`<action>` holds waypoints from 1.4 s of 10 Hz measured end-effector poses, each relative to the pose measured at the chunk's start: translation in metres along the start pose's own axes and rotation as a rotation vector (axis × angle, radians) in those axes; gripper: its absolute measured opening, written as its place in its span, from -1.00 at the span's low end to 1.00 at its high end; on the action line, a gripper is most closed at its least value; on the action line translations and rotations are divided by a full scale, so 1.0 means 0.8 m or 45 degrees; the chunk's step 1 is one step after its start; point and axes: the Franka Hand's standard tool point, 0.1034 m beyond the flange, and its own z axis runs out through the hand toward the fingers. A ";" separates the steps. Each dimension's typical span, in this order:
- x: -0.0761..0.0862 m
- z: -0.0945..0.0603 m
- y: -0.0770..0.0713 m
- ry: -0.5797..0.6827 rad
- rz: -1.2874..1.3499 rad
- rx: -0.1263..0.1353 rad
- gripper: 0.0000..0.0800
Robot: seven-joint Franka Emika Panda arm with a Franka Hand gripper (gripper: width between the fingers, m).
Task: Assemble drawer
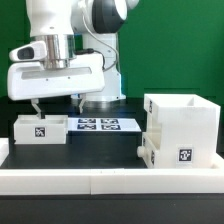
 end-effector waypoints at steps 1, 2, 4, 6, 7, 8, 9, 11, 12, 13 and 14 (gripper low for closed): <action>-0.008 0.012 -0.001 0.021 0.006 -0.024 0.62; -0.015 0.023 -0.002 0.006 0.018 -0.011 0.62; -0.022 0.033 -0.007 -0.006 0.026 0.001 0.62; -0.026 0.037 -0.009 -0.014 0.028 0.007 0.62; -0.026 0.037 -0.009 -0.015 0.028 0.008 0.30; -0.025 0.037 -0.010 -0.015 0.027 0.009 -0.04; -0.024 0.037 -0.012 -0.016 0.022 0.009 -0.04; -0.023 0.038 -0.016 -0.016 0.012 0.011 -0.81; -0.021 0.037 -0.018 -0.013 0.008 0.010 -0.81; -0.018 0.037 -0.021 -0.011 0.004 0.010 -0.89; -0.014 0.037 -0.027 -0.010 0.000 0.010 -0.89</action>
Offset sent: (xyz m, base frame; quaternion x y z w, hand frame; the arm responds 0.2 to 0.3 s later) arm -0.0049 0.0109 -0.0159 0.0111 0.0064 0.0292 0.9995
